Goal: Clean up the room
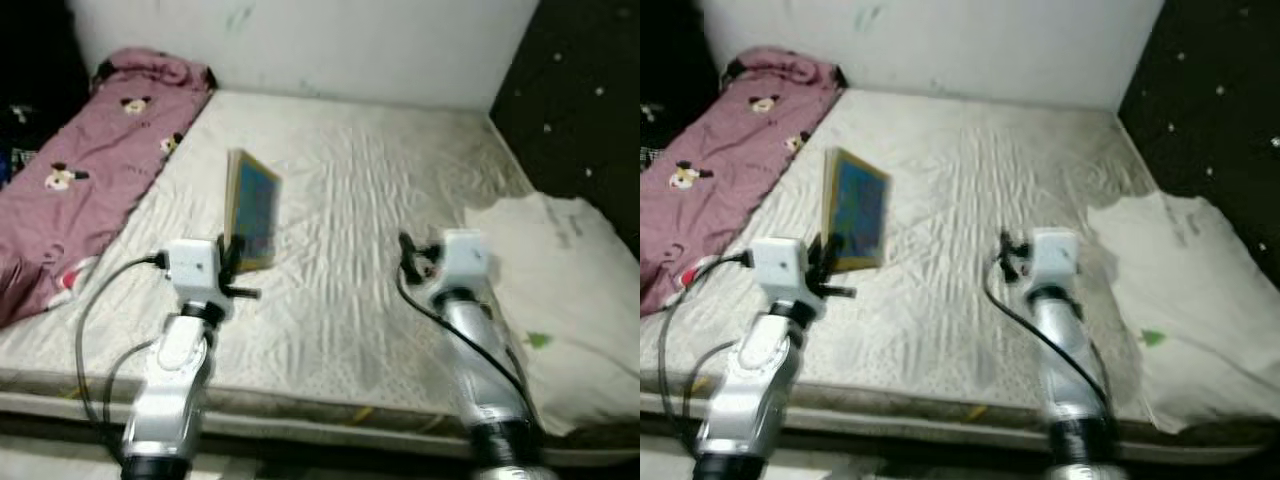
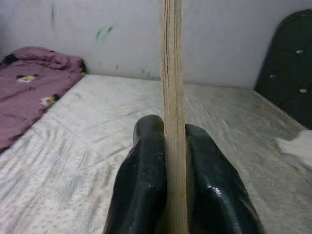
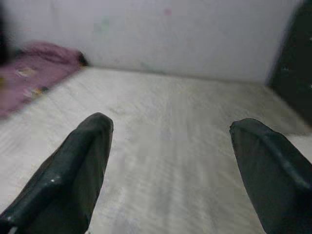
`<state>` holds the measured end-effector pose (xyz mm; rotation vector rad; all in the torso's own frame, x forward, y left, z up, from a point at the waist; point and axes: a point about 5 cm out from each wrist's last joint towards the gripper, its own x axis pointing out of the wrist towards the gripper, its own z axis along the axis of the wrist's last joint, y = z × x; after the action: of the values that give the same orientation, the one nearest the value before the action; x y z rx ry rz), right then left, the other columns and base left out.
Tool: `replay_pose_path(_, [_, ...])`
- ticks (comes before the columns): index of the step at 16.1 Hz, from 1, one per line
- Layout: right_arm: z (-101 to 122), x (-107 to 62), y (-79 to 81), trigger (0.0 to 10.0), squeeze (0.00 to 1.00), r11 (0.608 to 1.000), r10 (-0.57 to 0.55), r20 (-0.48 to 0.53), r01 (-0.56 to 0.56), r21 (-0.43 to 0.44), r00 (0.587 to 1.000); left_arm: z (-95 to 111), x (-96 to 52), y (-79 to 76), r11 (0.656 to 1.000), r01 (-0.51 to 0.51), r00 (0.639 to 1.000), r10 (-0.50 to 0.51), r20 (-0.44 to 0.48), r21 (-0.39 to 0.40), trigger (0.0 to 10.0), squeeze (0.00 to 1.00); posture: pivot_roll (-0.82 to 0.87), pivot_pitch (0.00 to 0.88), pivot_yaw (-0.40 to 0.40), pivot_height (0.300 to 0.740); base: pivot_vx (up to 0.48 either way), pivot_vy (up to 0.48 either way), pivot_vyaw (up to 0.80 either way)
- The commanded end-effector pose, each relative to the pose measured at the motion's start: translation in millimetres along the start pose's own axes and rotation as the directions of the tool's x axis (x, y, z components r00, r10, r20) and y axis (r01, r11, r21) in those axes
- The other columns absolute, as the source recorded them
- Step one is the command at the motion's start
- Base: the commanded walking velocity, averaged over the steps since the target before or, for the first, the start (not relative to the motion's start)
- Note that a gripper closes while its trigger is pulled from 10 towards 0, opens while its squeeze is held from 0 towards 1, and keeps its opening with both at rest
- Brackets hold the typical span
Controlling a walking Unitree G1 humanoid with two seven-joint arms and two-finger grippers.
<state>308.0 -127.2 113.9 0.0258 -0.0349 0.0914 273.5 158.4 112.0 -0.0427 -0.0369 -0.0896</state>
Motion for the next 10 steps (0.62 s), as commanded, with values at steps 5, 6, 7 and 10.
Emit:
replay_pose_path(5, [0.2,-0.8,-6.0,10.0,0.0,1.0,-0.009,-0.001,0.009,-0.008,1.0,9.6,2.8,1.3,1.0,-0.006,0.999,0.006,0.045,-0.006,10.0,0.0,0.07,0.0,-0.034,0.74,0.39,0.0,0.0])
replay_pose_path(6, [0.1,-0.6,-6.0,10.0,0.0,1.0,-0.01,-0.002,0.01,-0.007,1.0,8.9,2.8,1.8,1.0,-0.011,0.999,0.011,0.04,-0.004,10.0,0.0,0.07,0.0,-0.034,0.74,0.304,0.0,0.0])
replay_pose_path(7, [0.0,-0.6,-5.8,10.0,0.0,1.0,-0.01,-0.002,0.01,-0.008,1.0,8.1,3.3,2.4,1.0,-0.019,0.999,0.019,0.034,-0.002,10.0,0.0,0.07,0.0,-0.033,0.74,0.244,0.0,0.0])
replay_pose_path(10, [-0.4,-0.2,-6.3,10.0,0.0,1.0,-0.007,-0.006,0.007,-0.01,1.0,7.4,4.5,2.2,1.0,-0.03,0.999,0.03,0.025,-0.003,10.0,0.0,0.07,0.0,-0.038,0.74,0.0,0.0,0.0])
